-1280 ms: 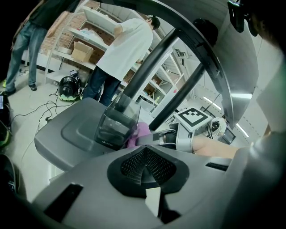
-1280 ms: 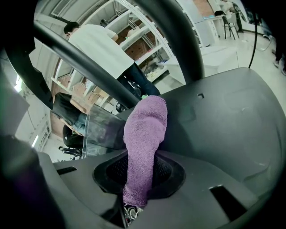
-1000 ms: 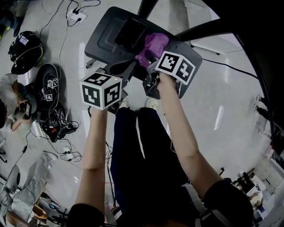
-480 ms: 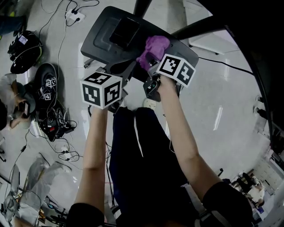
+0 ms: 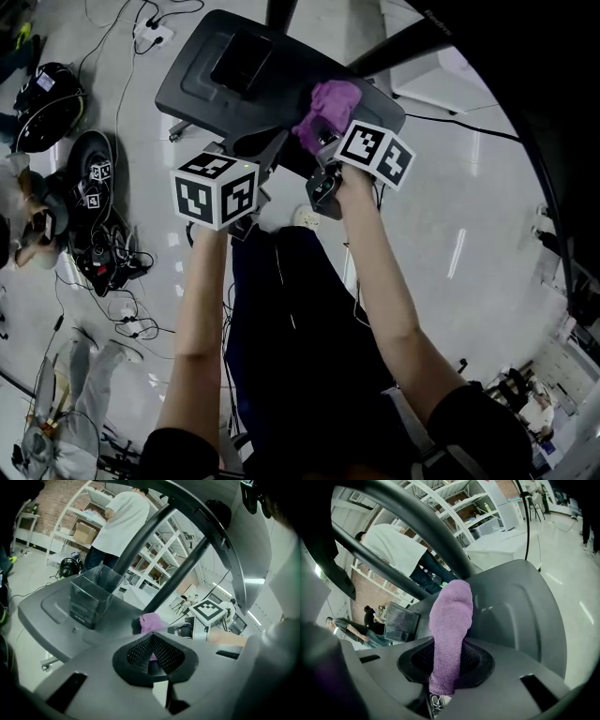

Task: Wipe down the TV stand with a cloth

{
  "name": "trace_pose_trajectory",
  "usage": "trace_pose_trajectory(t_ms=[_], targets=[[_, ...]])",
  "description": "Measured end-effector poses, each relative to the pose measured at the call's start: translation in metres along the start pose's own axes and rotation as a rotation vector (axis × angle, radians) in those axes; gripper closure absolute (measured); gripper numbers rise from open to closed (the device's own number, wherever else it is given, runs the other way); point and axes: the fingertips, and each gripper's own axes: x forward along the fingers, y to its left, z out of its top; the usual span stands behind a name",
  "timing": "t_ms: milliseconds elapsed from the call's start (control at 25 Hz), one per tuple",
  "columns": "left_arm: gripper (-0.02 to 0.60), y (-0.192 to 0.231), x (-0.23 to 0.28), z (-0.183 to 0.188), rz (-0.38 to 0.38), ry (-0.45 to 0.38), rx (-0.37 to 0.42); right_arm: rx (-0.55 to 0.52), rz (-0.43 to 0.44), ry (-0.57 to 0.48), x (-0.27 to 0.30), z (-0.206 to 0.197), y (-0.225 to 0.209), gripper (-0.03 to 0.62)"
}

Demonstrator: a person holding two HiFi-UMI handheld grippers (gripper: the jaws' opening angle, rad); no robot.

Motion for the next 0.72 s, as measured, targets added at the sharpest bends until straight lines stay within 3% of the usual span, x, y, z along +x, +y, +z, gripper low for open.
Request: trace_pose_trajectory(t_ms=[720], targets=[[0.577, -0.066, 0.05, -0.028, -0.034, 0.034, 0.015, 0.046, -0.021, -0.021, -0.055, 0.013, -0.072, 0.505]])
